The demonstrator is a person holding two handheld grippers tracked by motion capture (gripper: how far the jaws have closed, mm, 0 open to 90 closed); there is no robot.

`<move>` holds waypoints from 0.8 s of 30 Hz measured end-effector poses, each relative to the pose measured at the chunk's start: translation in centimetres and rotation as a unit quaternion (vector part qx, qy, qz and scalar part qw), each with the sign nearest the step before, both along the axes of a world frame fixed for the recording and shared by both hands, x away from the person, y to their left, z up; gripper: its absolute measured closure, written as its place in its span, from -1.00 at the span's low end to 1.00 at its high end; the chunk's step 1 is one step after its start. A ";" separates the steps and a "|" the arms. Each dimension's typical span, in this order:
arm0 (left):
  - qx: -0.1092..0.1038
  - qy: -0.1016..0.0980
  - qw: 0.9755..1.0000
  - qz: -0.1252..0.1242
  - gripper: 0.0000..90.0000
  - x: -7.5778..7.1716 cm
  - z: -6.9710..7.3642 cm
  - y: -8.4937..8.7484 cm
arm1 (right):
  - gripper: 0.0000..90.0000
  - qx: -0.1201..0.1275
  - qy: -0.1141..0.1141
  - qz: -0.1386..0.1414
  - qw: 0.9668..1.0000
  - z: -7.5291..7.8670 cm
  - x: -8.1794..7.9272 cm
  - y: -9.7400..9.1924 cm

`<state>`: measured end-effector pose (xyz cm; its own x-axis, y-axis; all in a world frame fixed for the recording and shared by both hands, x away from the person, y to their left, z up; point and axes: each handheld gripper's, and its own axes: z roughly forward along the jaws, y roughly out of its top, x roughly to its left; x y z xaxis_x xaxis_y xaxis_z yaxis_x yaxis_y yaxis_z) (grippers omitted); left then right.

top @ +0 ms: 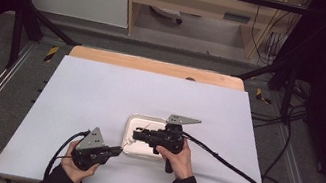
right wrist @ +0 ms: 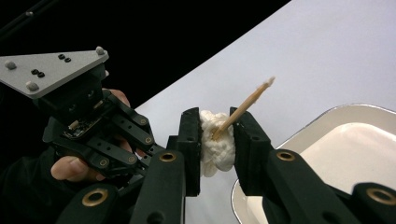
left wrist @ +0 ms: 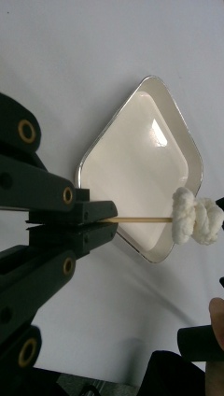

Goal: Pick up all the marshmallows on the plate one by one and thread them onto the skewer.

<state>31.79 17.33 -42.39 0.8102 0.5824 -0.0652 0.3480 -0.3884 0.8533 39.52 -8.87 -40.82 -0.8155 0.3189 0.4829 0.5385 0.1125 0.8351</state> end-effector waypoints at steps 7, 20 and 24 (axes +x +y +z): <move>0.002 0.001 1.000 0.005 0.97 0.0 -0.1 0.1 | 0.38 -0.007 -0.018 -0.015 1.000 0.7 -0.1 -0.4; 0.002 0.009 1.000 0.020 0.97 0.3 -0.1 0.6 | -0.44 -0.086 -0.073 -0.063 0.992 1.4 -0.5 -1.8; 0.001 0.010 1.000 0.024 0.97 0.4 -0.1 0.6 | -0.64 -0.112 -0.081 -0.078 0.987 1.0 -0.5 -2.6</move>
